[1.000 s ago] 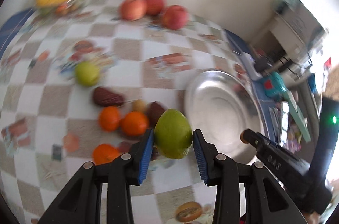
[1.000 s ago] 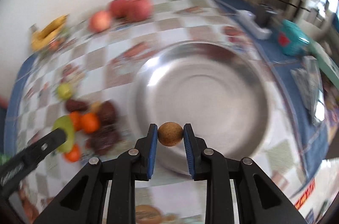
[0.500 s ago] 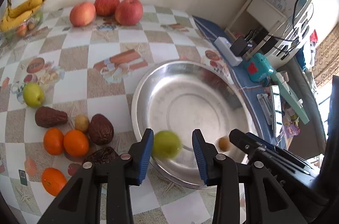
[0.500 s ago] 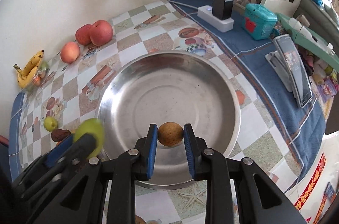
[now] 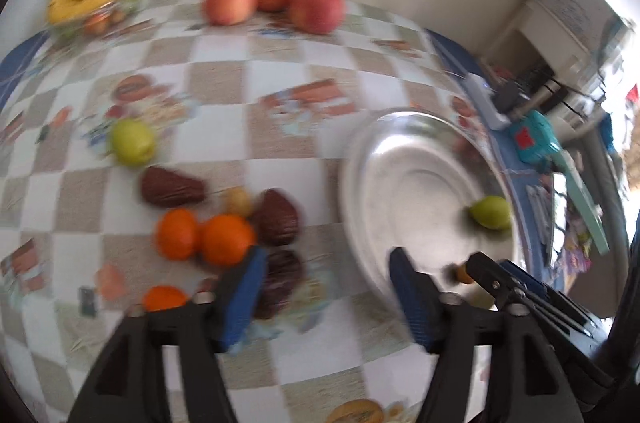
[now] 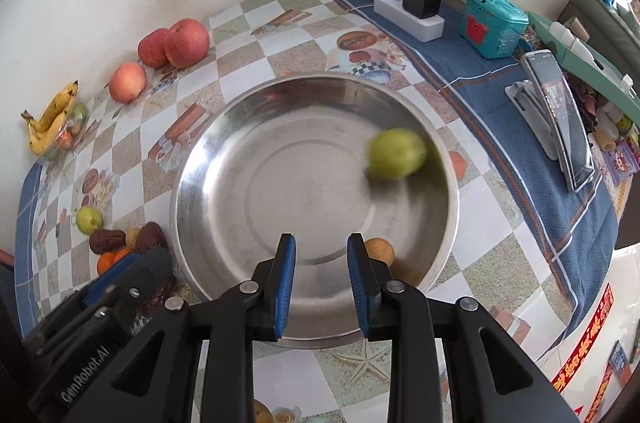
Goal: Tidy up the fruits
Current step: 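Carry the brown fruit into the bowl with right gripper while left drops a green pear, then move both grippers back over the fruit row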
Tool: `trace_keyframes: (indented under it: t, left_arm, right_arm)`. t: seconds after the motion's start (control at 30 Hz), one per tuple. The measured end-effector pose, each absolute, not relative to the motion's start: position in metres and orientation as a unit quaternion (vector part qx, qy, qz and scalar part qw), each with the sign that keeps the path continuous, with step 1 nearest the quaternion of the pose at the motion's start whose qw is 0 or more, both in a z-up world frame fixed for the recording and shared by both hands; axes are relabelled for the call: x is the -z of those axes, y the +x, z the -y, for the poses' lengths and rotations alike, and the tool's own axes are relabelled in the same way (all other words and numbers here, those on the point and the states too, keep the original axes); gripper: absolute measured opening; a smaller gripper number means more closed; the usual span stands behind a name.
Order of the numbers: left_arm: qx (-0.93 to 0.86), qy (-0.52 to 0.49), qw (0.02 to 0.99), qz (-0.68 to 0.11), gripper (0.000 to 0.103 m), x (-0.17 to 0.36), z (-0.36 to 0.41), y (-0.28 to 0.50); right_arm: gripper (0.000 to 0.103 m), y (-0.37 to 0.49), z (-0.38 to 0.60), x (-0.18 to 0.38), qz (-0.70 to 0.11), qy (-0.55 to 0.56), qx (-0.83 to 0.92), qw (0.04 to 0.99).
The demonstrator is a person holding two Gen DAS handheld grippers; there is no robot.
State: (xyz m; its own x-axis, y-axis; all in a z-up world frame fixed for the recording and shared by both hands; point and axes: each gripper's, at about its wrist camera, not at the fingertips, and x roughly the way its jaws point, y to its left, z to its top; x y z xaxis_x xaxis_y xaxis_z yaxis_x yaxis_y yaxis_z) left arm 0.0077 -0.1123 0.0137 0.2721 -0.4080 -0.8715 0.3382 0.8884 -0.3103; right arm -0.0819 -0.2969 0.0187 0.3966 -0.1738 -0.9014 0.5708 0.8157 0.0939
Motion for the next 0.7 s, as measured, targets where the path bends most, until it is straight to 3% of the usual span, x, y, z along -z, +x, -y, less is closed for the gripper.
trace_keyframes:
  t: [0.1, 0.17, 0.27, 0.33, 0.47, 0.7]
  left_arm:
    - [0.195, -0.046, 0.804, -0.561, 0.084, -0.015, 0.084, 0.016]
    - [0.157, -0.047, 0.815, -0.555, 0.103, -0.017, 0.065, 0.021]
    - [0.083, -0.029, 0.829, -0.552, 0.103, -0.016, 0.035, 0.026]
    - [0.051, -0.029, 0.831, -0.553, 0.103, -0.013, 0.018, 0.029]
    - [0.006, -0.066, 0.833, -0.549, 0.103, -0.013, -0.021, 0.033]
    - [-0.051, -0.086, 0.828, -0.551, 0.103, -0.009, -0.051, 0.041]
  right_arm:
    - [0.046, -0.077, 0.288, -0.016, -0.509, 0.184, 0.217, 0.812]
    - [0.061, -0.075, 0.282, -0.015, -0.512, 0.174, 0.207, 0.816]
    - [0.084, -0.073, 0.274, -0.018, -0.503, 0.162, 0.200, 0.825]
    - [0.091, -0.071, 0.271, -0.022, -0.487, 0.162, 0.194, 0.836]
    - [0.093, -0.068, 0.262, -0.040, -0.443, 0.143, 0.197, 0.863]
    - [0.093, -0.039, 0.242, -0.054, -0.449, 0.174, 0.142, 0.865]
